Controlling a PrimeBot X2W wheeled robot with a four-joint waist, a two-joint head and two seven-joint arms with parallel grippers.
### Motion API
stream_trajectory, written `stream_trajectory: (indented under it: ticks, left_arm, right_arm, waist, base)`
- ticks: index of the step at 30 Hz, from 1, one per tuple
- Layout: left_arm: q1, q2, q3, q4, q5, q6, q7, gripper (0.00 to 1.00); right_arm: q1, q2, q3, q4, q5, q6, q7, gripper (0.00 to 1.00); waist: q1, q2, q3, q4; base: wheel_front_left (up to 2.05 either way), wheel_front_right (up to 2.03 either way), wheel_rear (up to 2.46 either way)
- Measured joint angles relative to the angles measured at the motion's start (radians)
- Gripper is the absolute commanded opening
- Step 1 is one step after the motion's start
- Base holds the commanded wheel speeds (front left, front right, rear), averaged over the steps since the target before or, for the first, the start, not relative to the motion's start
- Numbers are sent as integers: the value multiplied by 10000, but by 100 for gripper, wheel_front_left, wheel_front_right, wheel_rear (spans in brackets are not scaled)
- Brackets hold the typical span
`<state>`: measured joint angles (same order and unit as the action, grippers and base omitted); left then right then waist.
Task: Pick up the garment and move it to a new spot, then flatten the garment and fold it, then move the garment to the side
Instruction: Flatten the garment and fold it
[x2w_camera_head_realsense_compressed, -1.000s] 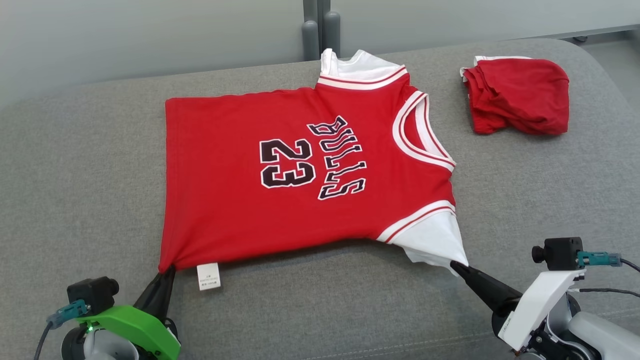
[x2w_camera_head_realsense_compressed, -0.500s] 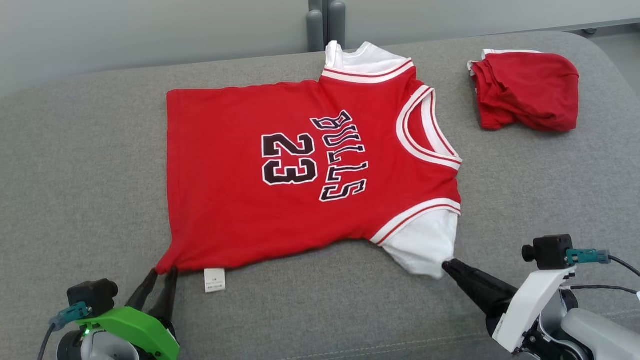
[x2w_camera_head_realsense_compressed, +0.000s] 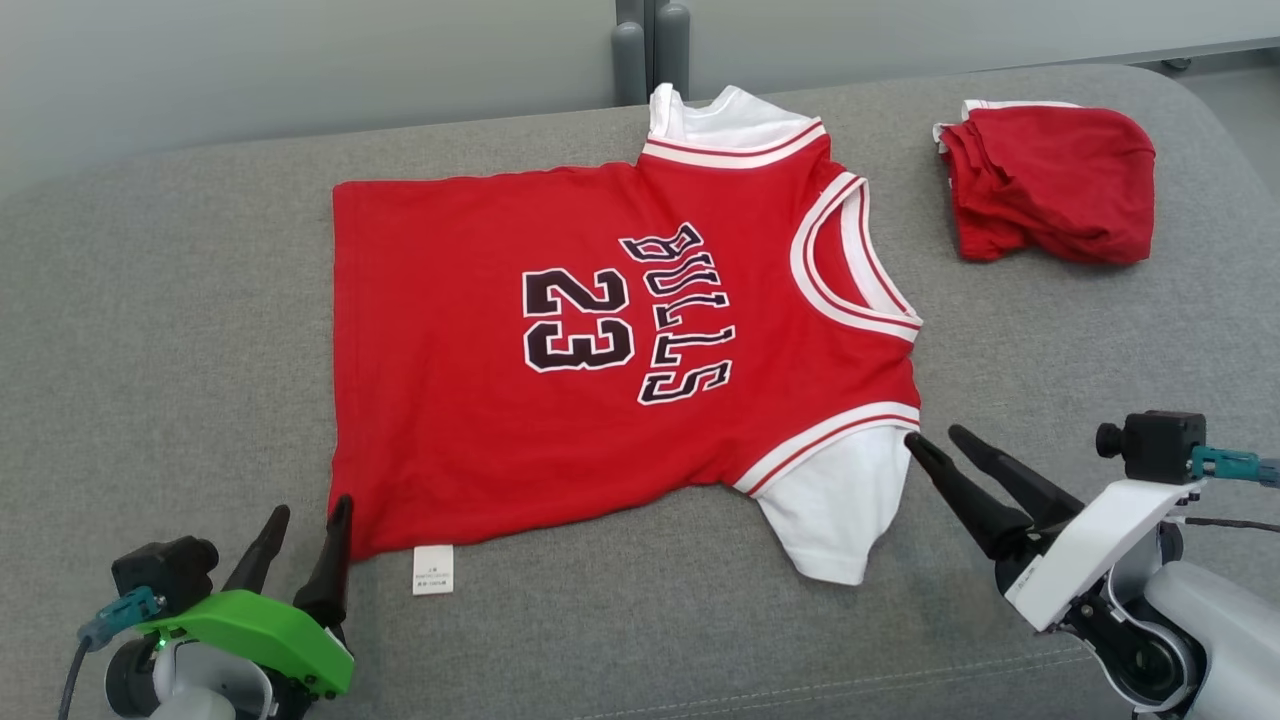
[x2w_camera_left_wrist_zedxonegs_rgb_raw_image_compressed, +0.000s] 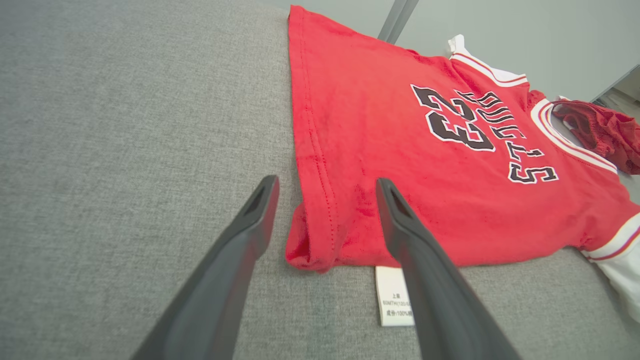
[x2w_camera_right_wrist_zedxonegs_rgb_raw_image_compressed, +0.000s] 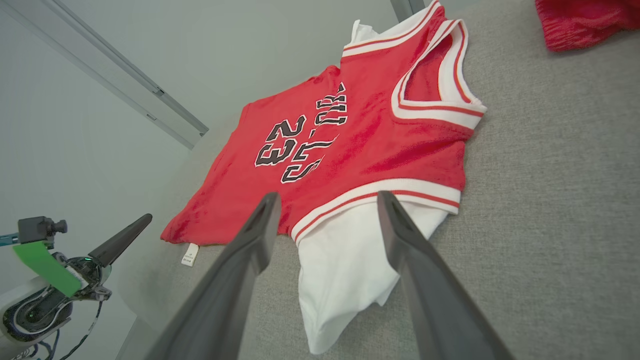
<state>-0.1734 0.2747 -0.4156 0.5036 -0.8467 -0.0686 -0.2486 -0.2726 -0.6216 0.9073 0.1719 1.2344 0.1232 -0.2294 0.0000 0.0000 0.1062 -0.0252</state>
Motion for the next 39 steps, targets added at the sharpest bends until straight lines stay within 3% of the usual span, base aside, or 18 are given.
stream_trajectory:
  ticks: [5, 10, 16, 20, 39]
  left_arm:
    - [-19, -25, 533, -692, 516, 109, 0, 100]
    - [-12, -115, 1147, -1260, 876, 387, -2, 100]
    - [21, -370, 1822, -1946, 1476, 520, -2, 100]
    - [295, -437, 1833, -1965, 1730, 520, -4, 100]
    - [1030, -974, 1889, -2261, 2268, 433, -4, 100]
  right_arm:
    - [-61, -75, -539, 228, -198, -44, -140, 100]
    - [-51, -13, -1133, 522, -552, -476, -224, 100]
    - [-54, 754, -3242, 449, -1494, -1141, -222, 100]
    - [-35, 1045, -3986, 337, -2163, -1337, -224, 100]
    - [1469, 1992, -4583, 569, -3670, -1195, -224, 100]
  waist:
    - [0, 0, -61, -8]
    - [0, 0, -71, -6]
    - [0, 0, -55, -49]
    - [0, 0, -52, -101]
    - [0, 0, 148, -70]
  base:
    - [0, 0, 0]
    - [0, 0, 0]
    - [0, 0, 0]
    - [0, 0, 0]
    - [0, 0, 0]
